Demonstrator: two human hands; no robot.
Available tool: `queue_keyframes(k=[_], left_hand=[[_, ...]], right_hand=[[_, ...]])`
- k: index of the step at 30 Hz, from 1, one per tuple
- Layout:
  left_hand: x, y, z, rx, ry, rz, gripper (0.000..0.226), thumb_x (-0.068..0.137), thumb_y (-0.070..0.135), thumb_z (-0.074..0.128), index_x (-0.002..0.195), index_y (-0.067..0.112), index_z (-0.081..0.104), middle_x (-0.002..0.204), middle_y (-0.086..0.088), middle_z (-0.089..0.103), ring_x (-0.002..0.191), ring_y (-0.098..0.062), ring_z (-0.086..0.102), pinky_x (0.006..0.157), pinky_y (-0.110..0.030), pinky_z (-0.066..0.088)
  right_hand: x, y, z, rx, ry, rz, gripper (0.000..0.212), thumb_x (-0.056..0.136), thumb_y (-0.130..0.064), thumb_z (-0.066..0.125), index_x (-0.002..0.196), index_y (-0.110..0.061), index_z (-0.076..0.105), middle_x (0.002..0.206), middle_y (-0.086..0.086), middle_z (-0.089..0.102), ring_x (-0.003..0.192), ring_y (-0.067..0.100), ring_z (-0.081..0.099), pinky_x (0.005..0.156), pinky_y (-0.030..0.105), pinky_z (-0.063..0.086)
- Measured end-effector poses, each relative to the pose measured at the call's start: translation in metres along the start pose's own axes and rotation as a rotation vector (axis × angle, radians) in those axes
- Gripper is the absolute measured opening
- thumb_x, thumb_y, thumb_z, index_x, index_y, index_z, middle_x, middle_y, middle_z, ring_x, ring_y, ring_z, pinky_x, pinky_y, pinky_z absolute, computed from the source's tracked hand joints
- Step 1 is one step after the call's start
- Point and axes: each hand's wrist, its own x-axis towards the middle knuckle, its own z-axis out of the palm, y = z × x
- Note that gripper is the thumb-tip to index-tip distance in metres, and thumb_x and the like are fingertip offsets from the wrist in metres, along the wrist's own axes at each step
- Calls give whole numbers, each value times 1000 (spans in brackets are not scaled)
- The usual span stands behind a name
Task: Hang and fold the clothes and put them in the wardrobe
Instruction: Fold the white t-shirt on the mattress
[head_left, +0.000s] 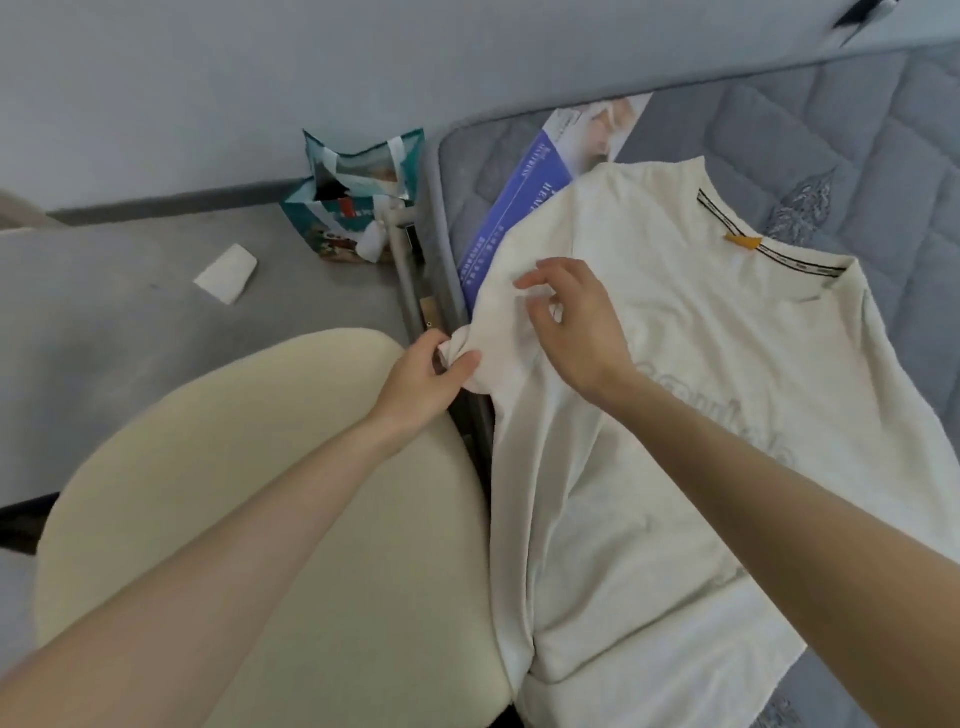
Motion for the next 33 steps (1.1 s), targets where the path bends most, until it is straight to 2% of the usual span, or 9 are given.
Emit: queue_keyframes(k=[6, 11, 16, 19, 22, 25, 28, 31, 33], left_hand=[[5, 14, -28, -231, 3, 80, 31, 83, 10, 72, 70, 18, 45, 66, 5, 52, 52, 2, 45, 50, -9, 33], [5, 10, -27, -318, 21, 89, 27, 77, -11, 67, 78, 6, 46, 69, 3, 51, 52, 3, 40, 52, -8, 34], [-6, -4, -7, 0, 26, 117, 26, 75, -5, 67, 85, 12, 49, 76, -2, 55, 66, -19, 46, 57, -26, 34], [-20, -10, 8, 142, -67, 200, 25, 76, 3, 66, 98, 11, 57, 78, 3, 59, 77, -30, 56, 69, -34, 45], [-29, -11, 22, 289, -165, 196, 53, 67, 38, 77, 114, 30, 53, 87, 14, 56, 86, -17, 49, 81, -34, 43], [-32, -8, 34, 427, -56, 203, 71, 59, 65, 72, 118, 36, 47, 90, 14, 47, 89, -14, 42, 80, -30, 36], [-30, -6, 41, 473, -9, 232, 56, 70, 57, 69, 117, 33, 50, 98, 7, 51, 95, -20, 46, 83, -33, 36], [-28, -4, 41, 480, -6, 280, 38, 78, 46, 65, 110, 29, 56, 97, 3, 56, 95, -23, 50, 80, -33, 36], [-26, -2, 39, 489, -22, 312, 31, 79, 44, 65, 104, 26, 60, 95, 3, 57, 93, -22, 51, 78, -33, 35]], right_hand=[[44, -20, 4, -481, -251, -169, 46, 95, -15, 43, 138, -30, 42, 136, -1, 48, 117, 27, 36, 96, 39, 32], [55, -20, -8, -798, -369, -208, 32, 91, -25, 50, 123, -28, 54, 114, 4, 51, 107, 27, 41, 89, 41, 29], [21, -6, -27, -700, -115, -270, 19, 82, -13, 52, 97, -9, 62, 92, 10, 60, 88, 35, 57, 71, 36, 36], [7, 7, -41, -835, -264, 104, 25, 89, -20, 48, 103, -11, 66, 106, 11, 63, 101, 33, 58, 80, 35, 40], [6, 5, -51, -818, -385, 454, 30, 93, -28, 43, 109, -12, 63, 108, 8, 66, 98, 30, 59, 78, 31, 37], [14, -6, -44, -774, -151, 274, 38, 94, -41, 38, 106, -16, 64, 106, 11, 65, 94, 33, 60, 73, 30, 34], [31, -15, -26, -441, -175, 331, 60, 83, -62, 52, 120, -15, 48, 119, 10, 57, 110, 33, 55, 83, 35, 42], [37, -8, -9, -295, -254, 471, 96, 71, -62, 71, 135, -4, 29, 139, 13, 43, 129, 30, 43, 103, 42, 40], [37, 3, -3, -377, -191, 448, 82, 79, -49, 70, 133, -1, 32, 139, 15, 43, 129, 30, 42, 105, 39, 37]])
